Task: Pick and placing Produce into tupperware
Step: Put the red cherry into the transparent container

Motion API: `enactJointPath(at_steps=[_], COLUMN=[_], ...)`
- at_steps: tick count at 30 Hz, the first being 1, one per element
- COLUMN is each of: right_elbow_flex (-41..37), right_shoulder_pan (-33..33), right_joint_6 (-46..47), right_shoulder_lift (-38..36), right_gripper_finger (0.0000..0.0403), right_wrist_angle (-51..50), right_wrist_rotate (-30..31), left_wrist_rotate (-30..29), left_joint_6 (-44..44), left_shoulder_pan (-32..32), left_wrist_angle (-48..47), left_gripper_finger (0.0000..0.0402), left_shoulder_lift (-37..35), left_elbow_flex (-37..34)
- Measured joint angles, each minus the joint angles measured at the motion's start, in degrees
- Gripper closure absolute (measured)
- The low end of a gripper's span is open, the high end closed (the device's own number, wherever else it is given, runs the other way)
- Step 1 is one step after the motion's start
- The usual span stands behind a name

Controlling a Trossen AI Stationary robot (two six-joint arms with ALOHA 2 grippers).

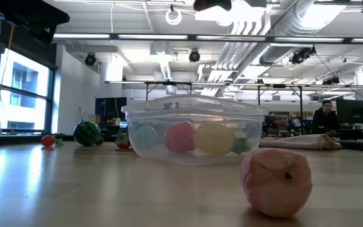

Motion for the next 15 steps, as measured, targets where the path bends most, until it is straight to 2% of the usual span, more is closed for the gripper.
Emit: enactJointPath(at_steps=[3,7,11,15], right_elbow_flex=[-1.01,-6.85,-19.29,-32.55], right_shoulder_pan=[5.10,11.56,15.69,17.56], right_joint_6=[2.20,5.09,8.78,12.57], right_shoulder_lift=[-2.41,-3.01,-2.26,-2.25], right_gripper_finger=[0.0317,0.0317,0.0317,0.0317], right_wrist_angle=[0.06,-0.07,4.28,12.01], right_wrist_rotate=[1.52,5.54,4.97,0.92], left_wrist_rotate=[0.00,0.00,0.00,0.00], left_joint_6=[0.01,0.00,0.02,0.02], left_shoulder_pan=[0.00,-0.01,-0.01,0.01], left_wrist_angle=[0.01,0.00,0.00,0.00], left_gripper_finger=[0.0394,0.0394,0.0394,0.0394], left_shoulder_lift=[0.00,0.00,0.00,0.00], left_elbow_flex=[0.00,0.00,0.00,0.00])
